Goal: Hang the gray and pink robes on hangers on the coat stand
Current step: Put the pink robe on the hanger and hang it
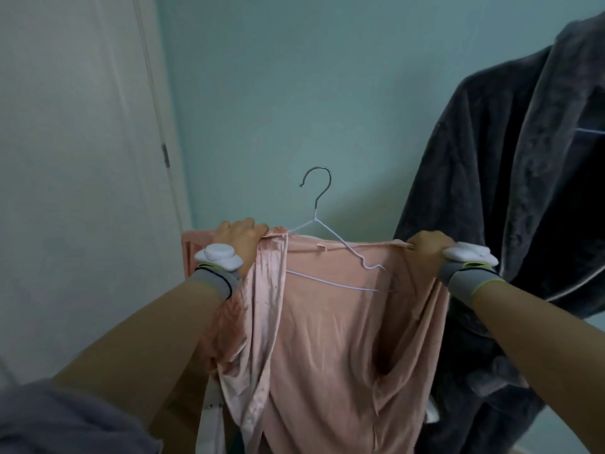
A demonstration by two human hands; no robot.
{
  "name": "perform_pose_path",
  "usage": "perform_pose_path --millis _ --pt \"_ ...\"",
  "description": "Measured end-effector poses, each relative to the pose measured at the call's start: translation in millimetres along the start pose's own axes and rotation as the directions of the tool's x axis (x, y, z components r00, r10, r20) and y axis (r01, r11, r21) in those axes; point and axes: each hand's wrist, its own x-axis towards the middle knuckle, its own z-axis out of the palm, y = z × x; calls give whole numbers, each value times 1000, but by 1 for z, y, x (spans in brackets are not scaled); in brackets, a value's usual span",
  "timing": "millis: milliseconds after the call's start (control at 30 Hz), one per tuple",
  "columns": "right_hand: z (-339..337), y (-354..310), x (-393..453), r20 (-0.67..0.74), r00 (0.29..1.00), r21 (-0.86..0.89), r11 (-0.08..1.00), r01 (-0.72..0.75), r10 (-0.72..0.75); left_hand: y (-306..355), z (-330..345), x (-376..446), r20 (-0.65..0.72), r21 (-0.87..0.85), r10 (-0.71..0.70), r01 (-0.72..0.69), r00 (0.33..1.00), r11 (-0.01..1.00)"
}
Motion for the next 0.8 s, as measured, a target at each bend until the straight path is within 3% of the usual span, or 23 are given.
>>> perform_pose_path --millis 200,333,433,500,533,567,600,667,800 --pt "-4 -6 -5 83 995 6 998 -55 54 17 -10 -2 6 -37 111 -110 994 993" --pt "-2 -18 -10 87 991 98 989 -110 102 32 -17 -4 4 -34 140 -139 990 990" --pt "-6 -26 -13 157 983 346 927 -144 95 42 -20 0 16 -68 95 -93 995 993" --pt "-14 -27 -20 251 968 653 742 -152 -23 48 -22 3 19 -124 48 -46 999 991" --pt "-18 -24 -24 270 961 717 680 -152 -69 52 -24 4 11 -165 28 -26 1000 986" --pt "-20 -18 -26 255 962 718 686 -119 -100 57 -27 5 -12 -203 14 -16 1000 979" --pt "-23 -13 -28 218 970 646 761 -61 -108 64 -31 7 -42 -230 8 -18 999 973" --pt "-24 7 -31 86 993 402 914 44 -85 84 -43 11 -94 -265 22 -47 995 963" --pt "-41 53 -40 -78 989 312 939 146 -127 124 -81 29 -170 -377 41 -104 985 920"
